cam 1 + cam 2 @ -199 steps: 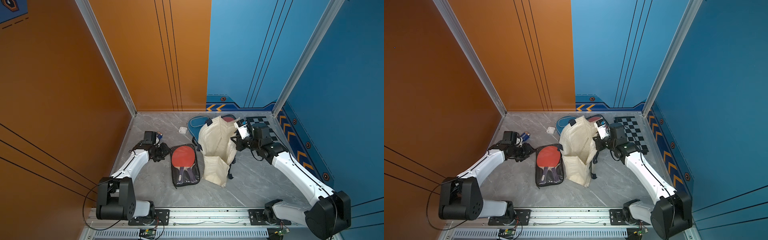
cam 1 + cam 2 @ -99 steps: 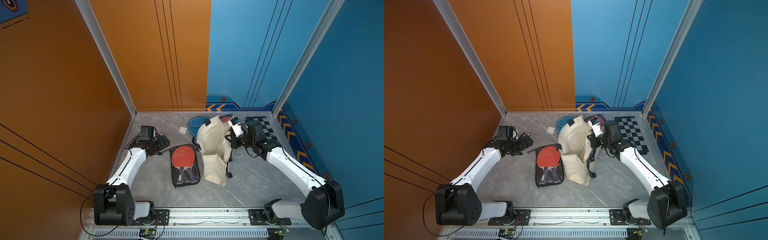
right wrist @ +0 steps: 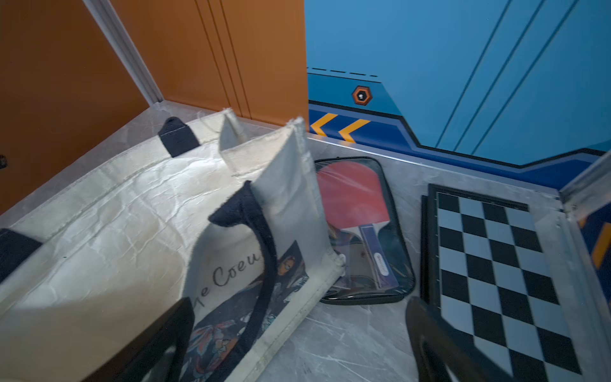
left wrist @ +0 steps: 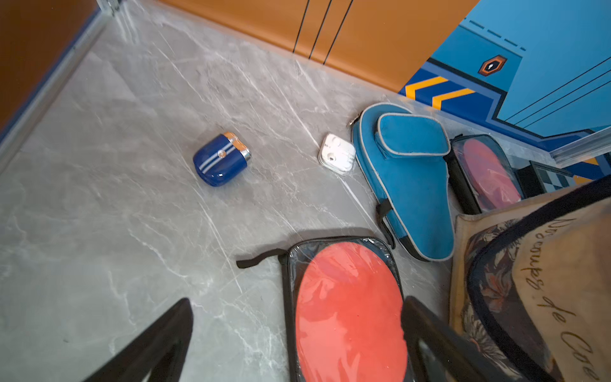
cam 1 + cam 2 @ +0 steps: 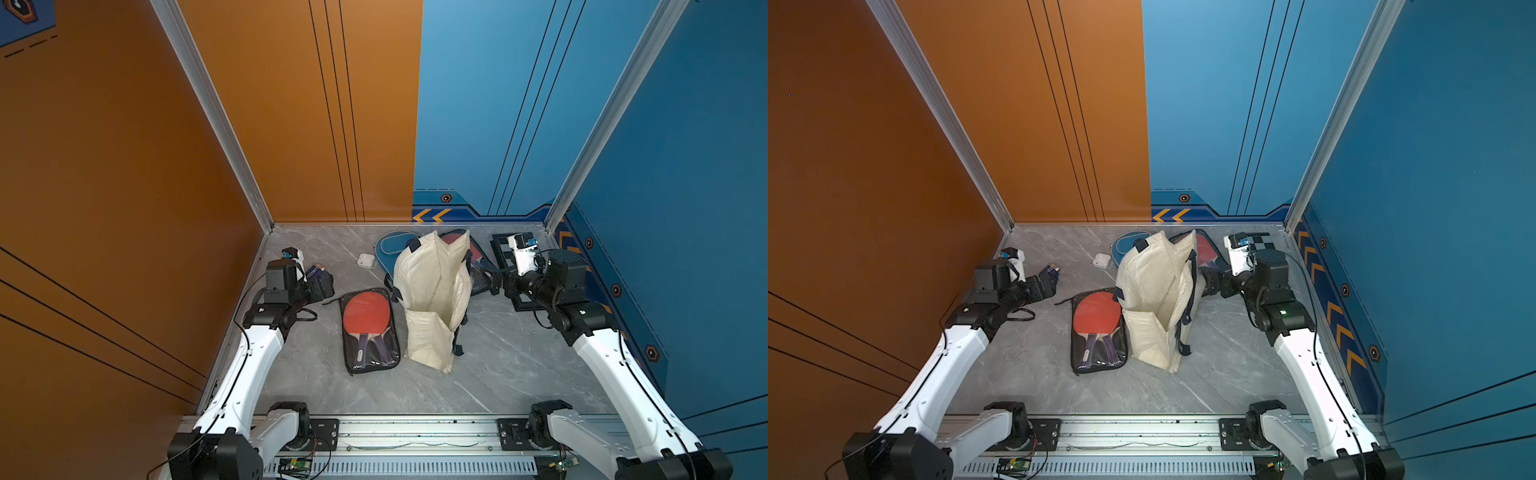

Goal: Remove the ping pong set from the canvas bag
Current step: Place the canvas bag at the center of the board, then reset both arms

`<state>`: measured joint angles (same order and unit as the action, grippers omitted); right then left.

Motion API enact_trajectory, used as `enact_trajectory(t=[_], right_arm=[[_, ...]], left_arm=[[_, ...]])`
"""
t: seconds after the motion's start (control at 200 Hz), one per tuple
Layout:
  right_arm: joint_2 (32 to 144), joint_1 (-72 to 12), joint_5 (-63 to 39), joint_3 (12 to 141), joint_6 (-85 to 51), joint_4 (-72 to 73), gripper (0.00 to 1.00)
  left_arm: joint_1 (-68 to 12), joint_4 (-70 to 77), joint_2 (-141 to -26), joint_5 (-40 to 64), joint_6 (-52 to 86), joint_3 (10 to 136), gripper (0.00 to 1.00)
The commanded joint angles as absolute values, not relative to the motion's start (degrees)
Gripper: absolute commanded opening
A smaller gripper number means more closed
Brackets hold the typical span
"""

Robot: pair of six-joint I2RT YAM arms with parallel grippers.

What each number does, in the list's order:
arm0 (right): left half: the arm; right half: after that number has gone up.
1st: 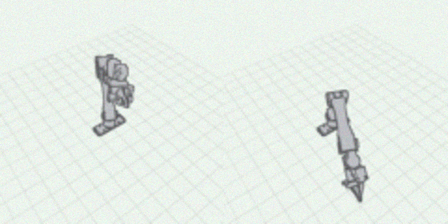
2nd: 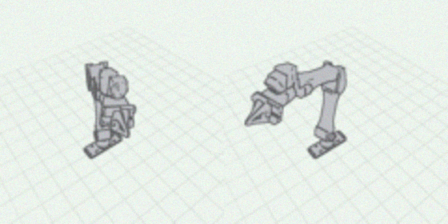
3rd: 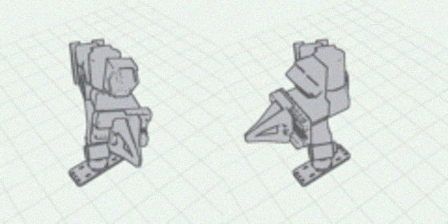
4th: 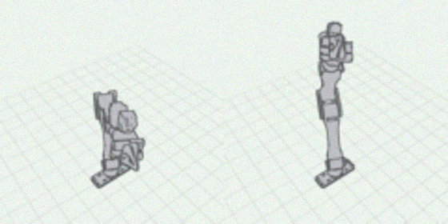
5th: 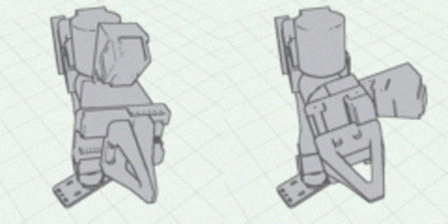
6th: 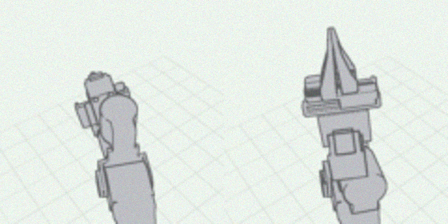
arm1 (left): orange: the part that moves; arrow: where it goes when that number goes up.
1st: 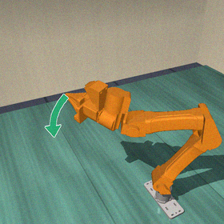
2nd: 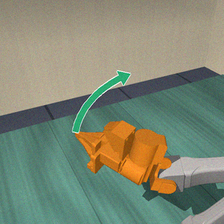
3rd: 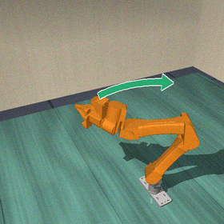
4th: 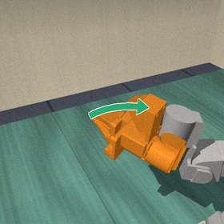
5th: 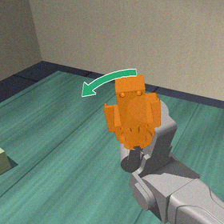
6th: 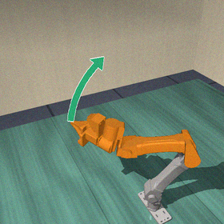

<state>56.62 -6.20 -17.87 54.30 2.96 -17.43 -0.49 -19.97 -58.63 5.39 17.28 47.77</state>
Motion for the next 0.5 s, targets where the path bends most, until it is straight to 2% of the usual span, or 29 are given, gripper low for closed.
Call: enact_trajectory(t=[0.0,0.085,0.285,0.405,0.495], right_arm=[[53.89,-2.43,-16.18,51.48,3.76,-19.33,1.00],[50.75,0.24,-16.76,45.96,4.35,-16.89,1.00],[42.07,3.05,-6.29,24.52,0.10,-1.47,1.00],[44.32,2.29,2.96,23.63,-2.66,1.86,1.00],[47.06,2.33,-0.48,19.99,-3.51,6.89,1.00]], left_arm=[[-0.53,-16.38,-56.31,1.21,11.74,43.71,0.98],[-0.46,-13.04,-54.69,0.09,10.28,38.60,0.98],[-1.16,4.43,-49.93,-0.85,5.62,22.17,0.98],[-1.35,5.83,-53.50,-2.89,4.53,22.26,0.98],[-0.88,8.55,-57.27,-3.75,3.58,21.86,0.98]])
